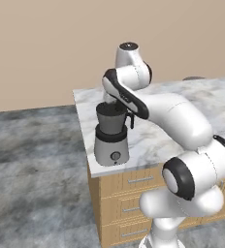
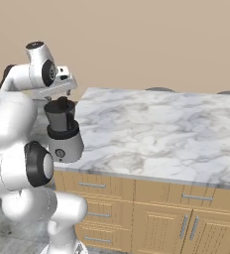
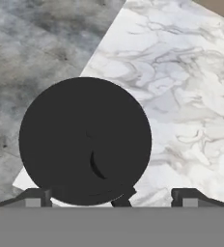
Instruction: Grab the garlic and lime from the fridge, place them in the blender, close the lid, and turn on the blender to create a marinade.
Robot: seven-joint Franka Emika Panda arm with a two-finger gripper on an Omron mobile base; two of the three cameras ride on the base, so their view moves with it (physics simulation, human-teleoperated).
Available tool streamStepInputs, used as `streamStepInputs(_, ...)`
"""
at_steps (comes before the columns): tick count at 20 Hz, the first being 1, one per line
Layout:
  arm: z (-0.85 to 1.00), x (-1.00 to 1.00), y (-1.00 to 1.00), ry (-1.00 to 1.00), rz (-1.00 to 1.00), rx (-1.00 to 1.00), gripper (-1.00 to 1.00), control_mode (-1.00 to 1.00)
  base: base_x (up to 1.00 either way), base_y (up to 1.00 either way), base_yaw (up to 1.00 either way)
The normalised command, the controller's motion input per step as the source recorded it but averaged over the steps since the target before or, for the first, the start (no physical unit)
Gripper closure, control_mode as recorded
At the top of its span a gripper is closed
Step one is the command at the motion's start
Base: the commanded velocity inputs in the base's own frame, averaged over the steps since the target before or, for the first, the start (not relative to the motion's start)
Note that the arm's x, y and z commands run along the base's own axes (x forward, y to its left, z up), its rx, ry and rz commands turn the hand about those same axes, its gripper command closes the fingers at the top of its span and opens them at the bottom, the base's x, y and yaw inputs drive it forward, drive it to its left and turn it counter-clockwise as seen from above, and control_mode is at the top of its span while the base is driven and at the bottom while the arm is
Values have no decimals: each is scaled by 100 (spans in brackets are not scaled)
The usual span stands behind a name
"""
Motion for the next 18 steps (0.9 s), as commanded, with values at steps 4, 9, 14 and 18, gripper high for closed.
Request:
streamStepInputs(4,0,-75,0,-23,0,0,-100,-100,0,0,0)
streamStepInputs(9,0,-93,0,-21,0,0,-100,-100,0,0,0)
streamStepInputs(14,-7,-99,0,-11,0,0,100,-100,0,0,0)
streamStepInputs(18,-17,-83,0,-3,0,0,100,-100,0,0,0)
